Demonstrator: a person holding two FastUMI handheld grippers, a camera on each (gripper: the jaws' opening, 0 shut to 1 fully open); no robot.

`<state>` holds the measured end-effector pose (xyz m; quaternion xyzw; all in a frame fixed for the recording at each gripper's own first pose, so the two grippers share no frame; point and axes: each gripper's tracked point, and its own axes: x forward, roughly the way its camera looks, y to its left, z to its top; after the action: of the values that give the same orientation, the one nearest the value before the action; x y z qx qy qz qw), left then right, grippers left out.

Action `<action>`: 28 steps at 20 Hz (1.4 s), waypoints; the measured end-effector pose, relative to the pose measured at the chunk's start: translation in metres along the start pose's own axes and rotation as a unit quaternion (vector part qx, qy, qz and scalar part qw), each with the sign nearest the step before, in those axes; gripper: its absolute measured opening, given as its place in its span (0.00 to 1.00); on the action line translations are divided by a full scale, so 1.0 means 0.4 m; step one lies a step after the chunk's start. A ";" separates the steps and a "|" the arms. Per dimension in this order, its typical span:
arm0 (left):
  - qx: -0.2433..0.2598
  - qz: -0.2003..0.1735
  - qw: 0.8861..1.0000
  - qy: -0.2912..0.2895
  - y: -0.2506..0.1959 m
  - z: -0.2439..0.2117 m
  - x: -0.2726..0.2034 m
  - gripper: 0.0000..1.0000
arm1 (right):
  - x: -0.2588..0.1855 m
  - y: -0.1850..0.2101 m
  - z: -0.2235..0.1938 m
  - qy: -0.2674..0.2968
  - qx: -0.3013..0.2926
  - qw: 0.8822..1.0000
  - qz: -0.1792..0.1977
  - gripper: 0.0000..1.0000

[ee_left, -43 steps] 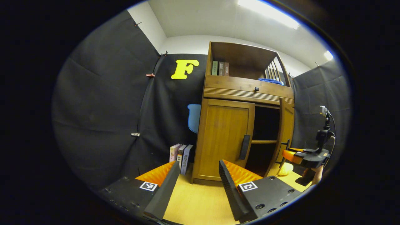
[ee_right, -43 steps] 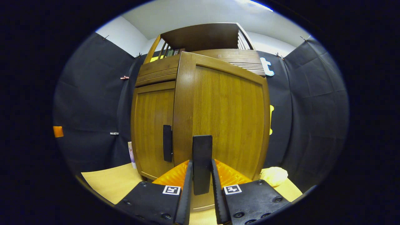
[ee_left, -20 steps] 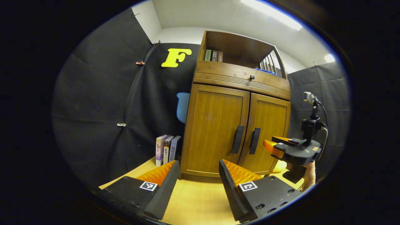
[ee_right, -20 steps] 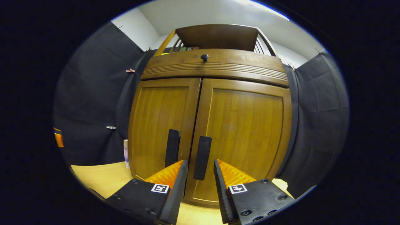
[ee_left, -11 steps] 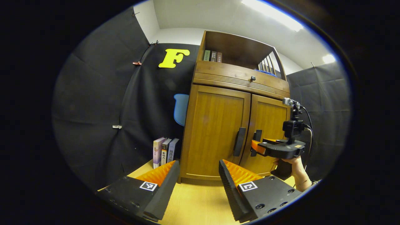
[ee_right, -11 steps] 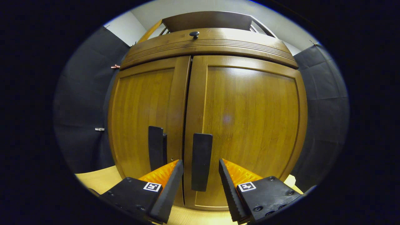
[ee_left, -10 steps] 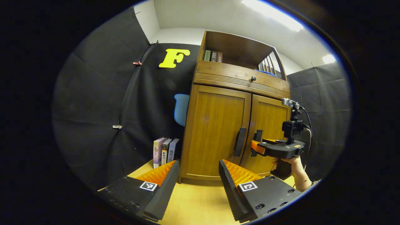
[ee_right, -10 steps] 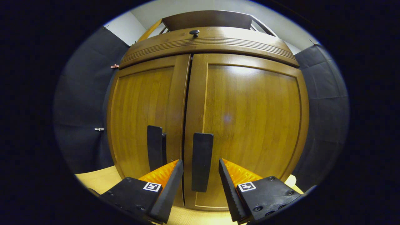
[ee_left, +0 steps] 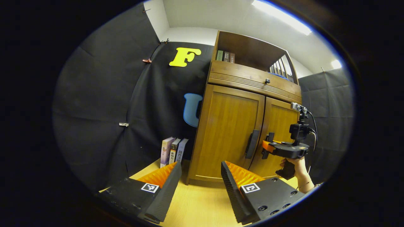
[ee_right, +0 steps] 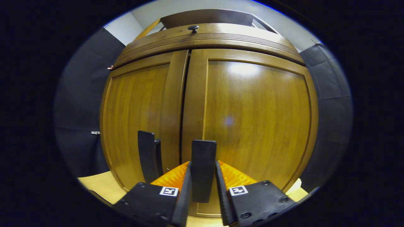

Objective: Open the right door of the double-door shoe cabinet with the right hand, and open the left door with the left hand.

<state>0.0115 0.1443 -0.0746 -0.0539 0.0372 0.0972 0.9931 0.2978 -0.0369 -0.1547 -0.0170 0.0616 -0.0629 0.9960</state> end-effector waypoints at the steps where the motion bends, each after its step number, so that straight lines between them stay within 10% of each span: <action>1: -0.003 0.004 1.000 0.000 0.010 -0.001 -0.003 0.80 | 0.000 0.001 -0.003 0.003 -0.005 1.000 -0.003 0.37; 7: -0.017 0.030 0.999 -0.004 0.056 0.009 -0.037 0.84 | -0.027 0.000 -0.005 0.021 -0.011 1.000 0.008 0.16; 13: -0.006 0.046 0.999 -0.012 0.042 0.029 -0.079 0.79 | -0.149 -0.002 -0.001 0.033 0.000 0.998 0.047 0.16; 28: 0.023 -0.074 0.997 -0.018 -0.295 0.018 -0.115 0.79 | -0.497 -0.205 0.036 0.037 0.011 0.998 0.056 0.16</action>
<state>-0.0097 0.0215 -0.0520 -0.0320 0.0178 0.0232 0.9991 0.0938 -0.0924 -0.1129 -0.0003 0.0986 -0.0082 0.9951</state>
